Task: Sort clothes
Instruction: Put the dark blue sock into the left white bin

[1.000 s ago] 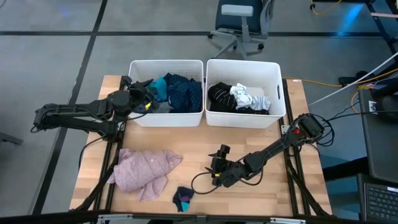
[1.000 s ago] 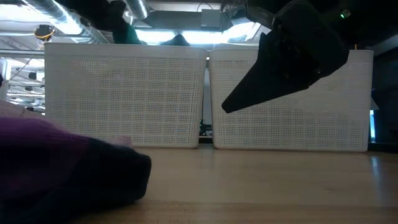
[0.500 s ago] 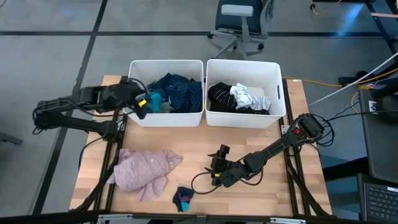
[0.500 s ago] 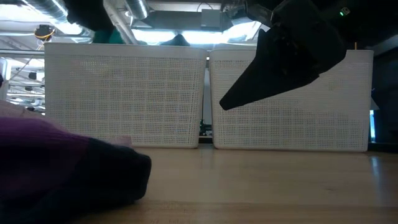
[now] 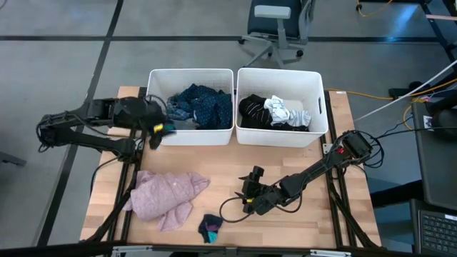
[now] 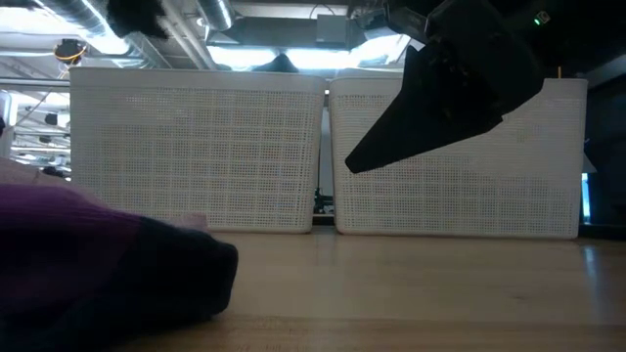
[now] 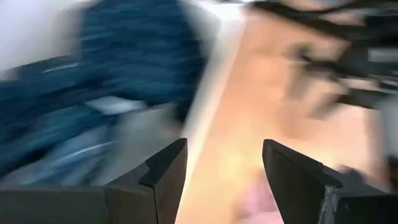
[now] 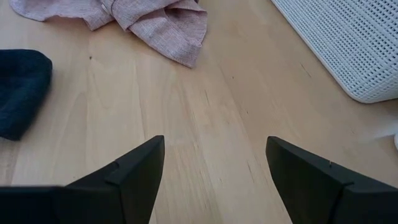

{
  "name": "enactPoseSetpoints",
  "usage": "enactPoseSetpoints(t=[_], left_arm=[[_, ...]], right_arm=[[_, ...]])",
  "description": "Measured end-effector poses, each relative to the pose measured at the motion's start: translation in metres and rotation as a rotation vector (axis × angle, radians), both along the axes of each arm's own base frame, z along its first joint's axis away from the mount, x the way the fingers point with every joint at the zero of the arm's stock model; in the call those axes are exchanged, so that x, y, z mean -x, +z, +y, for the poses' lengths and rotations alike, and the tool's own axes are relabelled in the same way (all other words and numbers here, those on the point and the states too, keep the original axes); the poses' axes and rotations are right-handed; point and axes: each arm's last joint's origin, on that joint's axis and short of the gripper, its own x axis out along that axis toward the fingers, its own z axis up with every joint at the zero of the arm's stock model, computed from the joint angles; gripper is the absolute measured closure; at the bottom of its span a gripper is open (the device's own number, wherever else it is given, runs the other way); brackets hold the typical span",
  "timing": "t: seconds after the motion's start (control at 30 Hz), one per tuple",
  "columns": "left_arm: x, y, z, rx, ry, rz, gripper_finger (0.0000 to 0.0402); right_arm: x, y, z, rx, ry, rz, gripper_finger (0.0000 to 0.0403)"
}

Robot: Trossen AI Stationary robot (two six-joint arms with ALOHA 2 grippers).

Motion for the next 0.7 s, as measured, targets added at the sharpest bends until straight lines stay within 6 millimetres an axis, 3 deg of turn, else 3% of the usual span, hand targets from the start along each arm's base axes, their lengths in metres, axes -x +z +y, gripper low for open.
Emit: enactPoseSetpoints(t=[0.13, 0.37, 0.7], left_arm=[[-0.018, -0.009, -0.021, 0.059, -0.257, -0.094, 0.0203], [-0.05, -0.04, -0.069, 0.071, -0.516, -0.125, 0.0204], [-0.091, -0.114, -0.133, -0.083, -0.552, -0.018, 0.0204]], right_arm=[[0.0, 0.0, 0.0, -0.001, 0.0, -0.001, 0.0123], [0.0, 0.0, 0.0, -0.012, -0.007, -0.006, 0.0123], [0.0, 0.0, 0.0, -0.028, -0.019, -0.011, 0.0123]])
